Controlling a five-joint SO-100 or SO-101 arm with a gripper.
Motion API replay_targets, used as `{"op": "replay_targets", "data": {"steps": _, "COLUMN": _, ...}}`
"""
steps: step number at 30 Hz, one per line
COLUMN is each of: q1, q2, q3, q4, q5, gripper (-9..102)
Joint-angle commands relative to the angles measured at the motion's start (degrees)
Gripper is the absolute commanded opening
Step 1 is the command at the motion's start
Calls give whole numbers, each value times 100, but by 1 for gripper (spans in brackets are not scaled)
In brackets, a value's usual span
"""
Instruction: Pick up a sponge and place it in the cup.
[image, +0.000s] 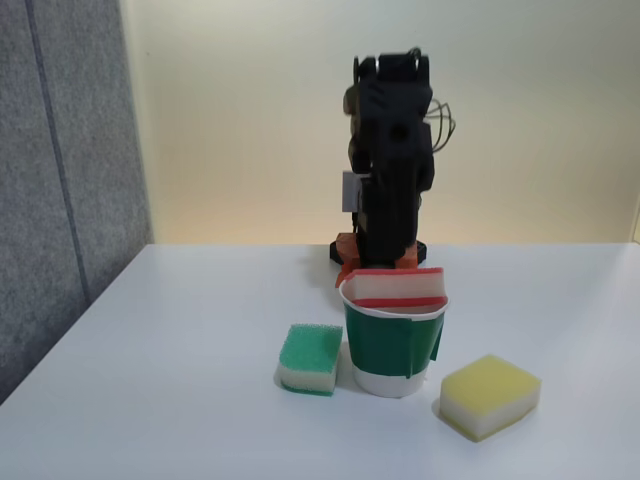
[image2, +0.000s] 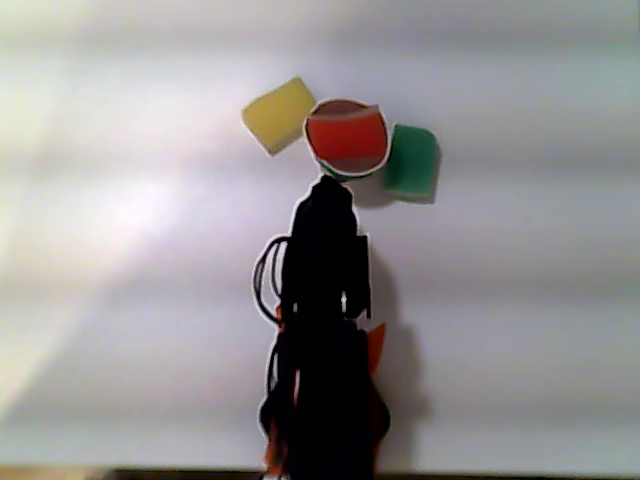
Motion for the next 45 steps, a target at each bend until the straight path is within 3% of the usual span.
{"op": "replay_targets", "data": {"steps": 1, "q1": 158, "q2": 747, "q3": 501, "q4": 193, "q5": 202, "gripper": 0}}
{"op": "replay_targets", "data": {"steps": 7, "q1": 176, "q2": 1503, "q3": 1274, "q4": 598, "q5": 246, "gripper": 0}}
{"op": "replay_targets", "data": {"steps": 18, "q1": 193, "q2": 1485, "q3": 2540, "q4": 519, "q5": 88, "gripper": 0}}
{"op": "replay_targets", "data": {"steps": 27, "q1": 211, "q2": 1485, "q3": 2725, "q4": 1178, "q5": -97, "gripper": 0}}
{"op": "replay_targets", "data": {"steps": 33, "q1": 501, "q2": 1485, "q3": 3067, "q4": 738, "q5": -501, "gripper": 0}}
{"op": "replay_targets", "data": {"steps": 45, "q1": 519, "q2": 1494, "q3": 3067, "q4": 1011, "q5": 35, "gripper": 0}}
